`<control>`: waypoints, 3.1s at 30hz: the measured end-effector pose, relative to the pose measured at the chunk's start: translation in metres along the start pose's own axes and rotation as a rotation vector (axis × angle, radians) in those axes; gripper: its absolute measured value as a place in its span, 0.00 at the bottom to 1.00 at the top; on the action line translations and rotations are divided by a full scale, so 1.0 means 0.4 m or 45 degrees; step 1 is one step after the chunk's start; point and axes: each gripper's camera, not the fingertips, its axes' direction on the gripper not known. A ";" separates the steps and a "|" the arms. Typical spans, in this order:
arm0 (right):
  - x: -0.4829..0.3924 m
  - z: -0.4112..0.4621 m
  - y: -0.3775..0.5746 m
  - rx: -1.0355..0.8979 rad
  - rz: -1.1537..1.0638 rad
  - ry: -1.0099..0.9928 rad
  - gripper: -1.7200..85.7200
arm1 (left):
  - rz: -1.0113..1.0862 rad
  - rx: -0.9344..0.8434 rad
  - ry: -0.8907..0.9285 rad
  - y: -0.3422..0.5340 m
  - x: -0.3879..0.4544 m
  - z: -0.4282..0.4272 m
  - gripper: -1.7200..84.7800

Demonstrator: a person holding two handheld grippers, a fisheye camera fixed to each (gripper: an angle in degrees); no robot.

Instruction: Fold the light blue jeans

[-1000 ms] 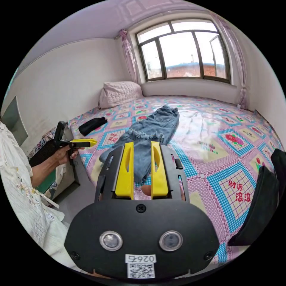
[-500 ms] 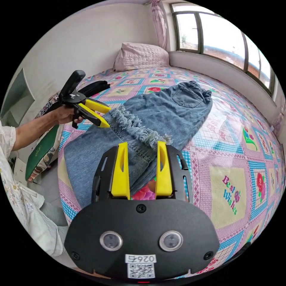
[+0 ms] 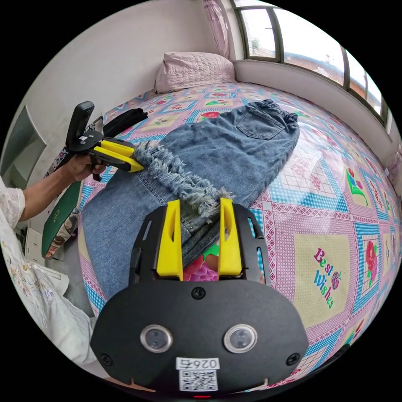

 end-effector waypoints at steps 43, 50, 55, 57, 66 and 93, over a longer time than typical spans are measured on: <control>-0.045 -0.095 0.134 -0.077 -0.149 0.261 0.06 | -0.095 0.057 -0.044 0.143 -0.031 -0.060 0.01; 0.016 -0.342 0.319 0.269 0.160 -0.034 0.09 | -0.201 0.268 -0.058 0.312 0.002 -0.280 0.06; -0.064 -0.363 0.486 0.227 0.302 -0.108 0.13 | -0.319 0.130 0.091 0.487 0.067 -0.254 0.19; -0.079 -0.343 0.513 0.188 0.335 -0.110 0.16 | -0.344 0.086 0.139 0.497 0.071 -0.214 0.21; -0.034 -0.238 0.451 0.072 0.364 -0.075 0.11 | -0.427 0.159 0.244 0.473 0.036 -0.183 0.11; -0.047 -0.760 0.697 0.294 0.429 -0.722 0.03 | -0.085 0.242 0.896 0.542 0.114 -0.618 0.09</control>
